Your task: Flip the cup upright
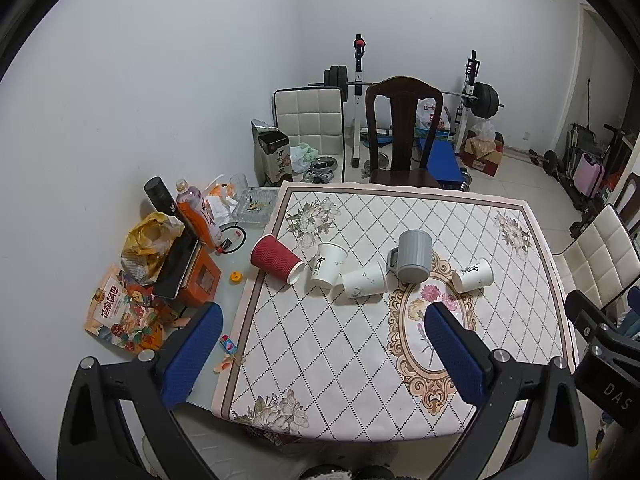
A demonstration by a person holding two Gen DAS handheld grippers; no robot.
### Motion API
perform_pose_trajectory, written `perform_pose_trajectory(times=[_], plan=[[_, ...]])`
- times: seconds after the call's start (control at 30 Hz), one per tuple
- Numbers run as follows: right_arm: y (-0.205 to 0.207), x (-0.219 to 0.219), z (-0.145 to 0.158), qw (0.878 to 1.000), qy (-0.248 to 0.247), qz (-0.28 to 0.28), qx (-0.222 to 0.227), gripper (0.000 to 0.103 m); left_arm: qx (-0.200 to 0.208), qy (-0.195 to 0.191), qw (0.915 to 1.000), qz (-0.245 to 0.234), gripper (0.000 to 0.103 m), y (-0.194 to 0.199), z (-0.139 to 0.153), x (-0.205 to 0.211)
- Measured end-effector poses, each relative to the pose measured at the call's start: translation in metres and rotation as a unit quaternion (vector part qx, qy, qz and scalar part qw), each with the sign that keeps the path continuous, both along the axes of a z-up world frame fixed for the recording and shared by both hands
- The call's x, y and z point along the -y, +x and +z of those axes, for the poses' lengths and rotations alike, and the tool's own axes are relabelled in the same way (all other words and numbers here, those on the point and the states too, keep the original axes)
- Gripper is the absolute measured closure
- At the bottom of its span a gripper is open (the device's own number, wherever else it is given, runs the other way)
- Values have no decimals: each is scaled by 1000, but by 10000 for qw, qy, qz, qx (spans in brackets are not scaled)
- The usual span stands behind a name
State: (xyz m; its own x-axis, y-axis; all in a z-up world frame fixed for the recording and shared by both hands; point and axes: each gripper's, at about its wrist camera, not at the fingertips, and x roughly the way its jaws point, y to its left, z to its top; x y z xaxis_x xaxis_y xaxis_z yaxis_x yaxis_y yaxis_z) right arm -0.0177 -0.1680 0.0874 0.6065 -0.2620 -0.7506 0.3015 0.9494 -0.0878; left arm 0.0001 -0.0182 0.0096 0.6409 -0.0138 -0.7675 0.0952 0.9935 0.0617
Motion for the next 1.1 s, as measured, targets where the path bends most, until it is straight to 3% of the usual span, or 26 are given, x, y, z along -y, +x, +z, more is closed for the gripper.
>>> perform_pose_trajectory(times=[1.1], plan=[[-1,-1,5,10000,-46,44,10,0,41,-85,10000,22,0,-10,4,-2]])
